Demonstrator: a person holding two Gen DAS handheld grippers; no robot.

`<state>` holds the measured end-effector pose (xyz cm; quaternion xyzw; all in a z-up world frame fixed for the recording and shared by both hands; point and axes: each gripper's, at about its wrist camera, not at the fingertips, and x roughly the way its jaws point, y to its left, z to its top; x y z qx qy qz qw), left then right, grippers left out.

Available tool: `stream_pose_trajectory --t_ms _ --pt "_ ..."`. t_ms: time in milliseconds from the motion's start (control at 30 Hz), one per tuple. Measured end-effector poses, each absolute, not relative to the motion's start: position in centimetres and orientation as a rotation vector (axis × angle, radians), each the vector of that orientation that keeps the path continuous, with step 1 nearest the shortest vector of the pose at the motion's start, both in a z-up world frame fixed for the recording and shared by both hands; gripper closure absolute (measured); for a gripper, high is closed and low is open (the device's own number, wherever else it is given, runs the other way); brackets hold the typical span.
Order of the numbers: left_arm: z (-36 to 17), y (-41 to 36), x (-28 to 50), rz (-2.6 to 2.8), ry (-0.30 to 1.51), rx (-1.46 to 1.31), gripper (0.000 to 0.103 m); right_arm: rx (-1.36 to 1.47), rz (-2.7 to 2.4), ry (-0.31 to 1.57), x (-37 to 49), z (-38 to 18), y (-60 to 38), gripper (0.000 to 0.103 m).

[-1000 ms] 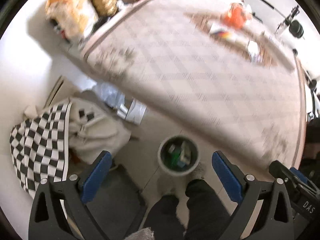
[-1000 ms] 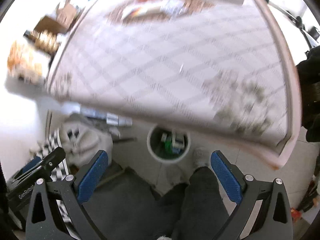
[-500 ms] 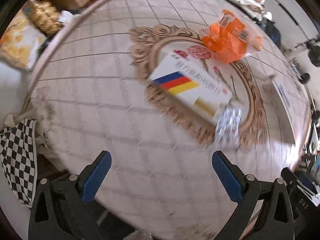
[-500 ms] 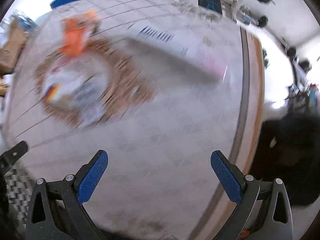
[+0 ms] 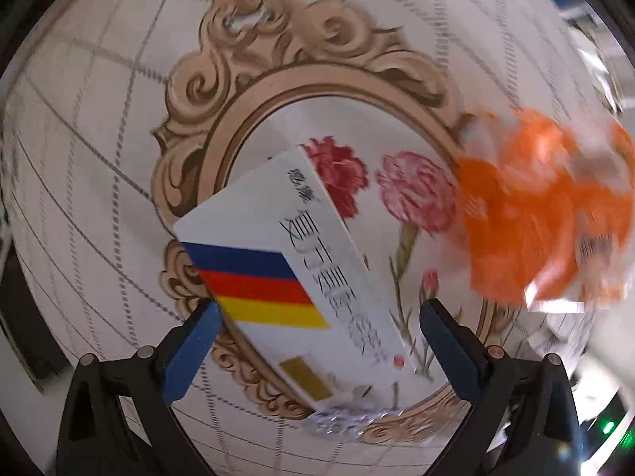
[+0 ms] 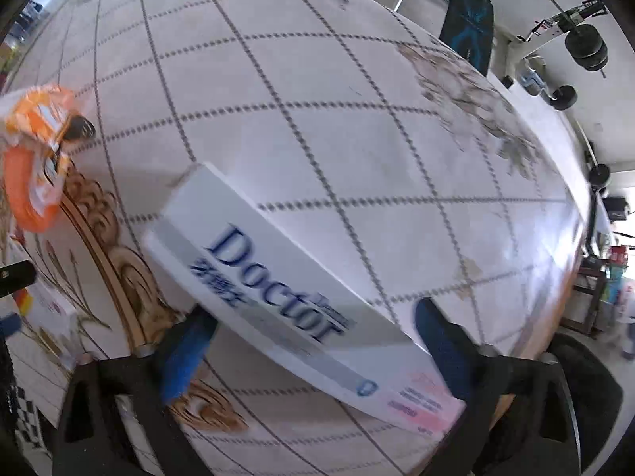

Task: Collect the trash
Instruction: 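Grasp the striped medicine box with left tool while right tool grasps the Doctor toothpaste box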

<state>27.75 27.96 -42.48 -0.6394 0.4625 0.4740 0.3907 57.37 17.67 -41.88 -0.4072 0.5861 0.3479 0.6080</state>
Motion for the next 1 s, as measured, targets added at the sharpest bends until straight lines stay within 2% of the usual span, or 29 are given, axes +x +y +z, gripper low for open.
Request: stream_pose_trajectory --t_ms 67,167,300,567,600,700,833,933,1000 --pt "-42.9 28.2 26.7 1.227 1.134 -1.681 0.004 -0.891 0.798 1.382 57.4 -41.9 17.6 0.021" --pt "-42.1 28.3 26.1 1.262 1.143 -1.629 0.024 -0.792 0.76 1.464 57.7 -41.8 16.9 0.029" --pt "-40.6 27.9 26.4 1.234 1.232 -1.377 0.024 -0.601 0.683 1.614 57.9 -41.9 14.4 0.034" --pt "-40.3 22.5 27.9 0.943 1.546 -0.784 0.024 -0.362 0.642 1.847 56.0 -43.1 6.9 0.035" --pt "-40.4 21.6 27.4 0.915 1.56 -0.757 0.024 -0.365 0.659 1.854 55.7 -43.0 6.6 0.033" --pt "-40.8 20.3 26.0 0.88 1.545 -0.816 0.021 -0.411 0.703 1.79 54.4 -42.0 5.4 0.02" --pt "-41.1 20.5 22.2 0.942 1.431 -1.025 0.021 -0.535 0.719 1.673 52.5 -41.7 5.5 0.02" --pt "-40.9 21.0 20.9 0.965 1.397 -1.022 0.021 -0.572 0.705 1.589 51.6 -42.0 5.7 0.021" --pt "-40.9 21.3 20.2 0.971 1.38 -1.022 0.022 -0.6 0.702 1.563 50.4 -42.3 6.3 0.031"
